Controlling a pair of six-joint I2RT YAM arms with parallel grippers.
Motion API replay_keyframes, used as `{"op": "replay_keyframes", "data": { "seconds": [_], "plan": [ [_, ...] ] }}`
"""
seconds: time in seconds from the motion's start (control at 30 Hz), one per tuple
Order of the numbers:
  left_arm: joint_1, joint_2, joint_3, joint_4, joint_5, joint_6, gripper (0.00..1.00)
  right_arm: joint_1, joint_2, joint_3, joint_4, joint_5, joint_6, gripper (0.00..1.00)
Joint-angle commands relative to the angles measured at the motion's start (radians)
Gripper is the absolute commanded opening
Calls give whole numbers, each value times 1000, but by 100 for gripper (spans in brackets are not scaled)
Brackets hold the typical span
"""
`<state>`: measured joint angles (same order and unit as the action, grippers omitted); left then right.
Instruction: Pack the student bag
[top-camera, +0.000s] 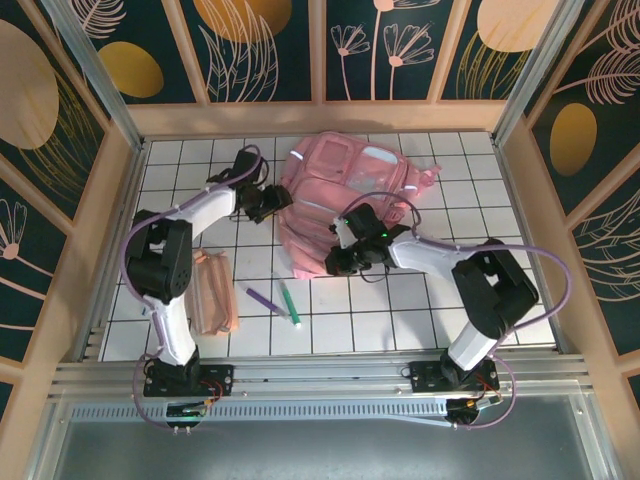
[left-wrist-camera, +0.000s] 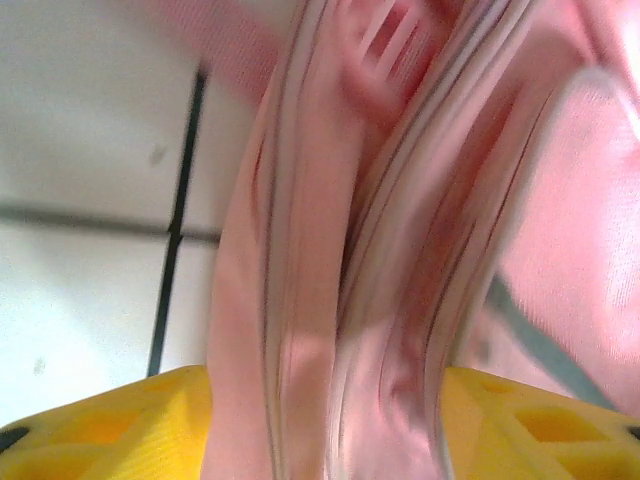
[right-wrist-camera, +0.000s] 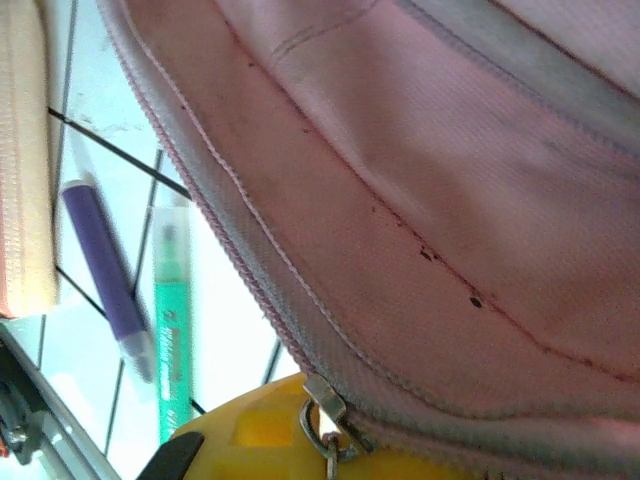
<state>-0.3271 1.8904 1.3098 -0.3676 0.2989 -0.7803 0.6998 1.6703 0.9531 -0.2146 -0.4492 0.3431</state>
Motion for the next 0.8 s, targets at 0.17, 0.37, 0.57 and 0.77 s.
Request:
{"op": "replay_keyframes", "data": {
  "seconds": [0.17, 0.37, 0.57, 0.77],
  "plan": [
    [-50, -354, -379, 96, -23, -320, 66, 24, 119, 106, 160, -107, 17, 0],
    [-176, -361, -411, 265, -88, -510, 68, 42, 138, 138, 151, -127, -7, 0],
    [-225, -246, -360, 288, -135, -583, 63, 82, 101, 132, 200, -128, 18, 0],
    [-235, -276, -394, 259, -276, -614, 7, 87, 71, 115, 171, -40, 30, 0]
  ]
}}
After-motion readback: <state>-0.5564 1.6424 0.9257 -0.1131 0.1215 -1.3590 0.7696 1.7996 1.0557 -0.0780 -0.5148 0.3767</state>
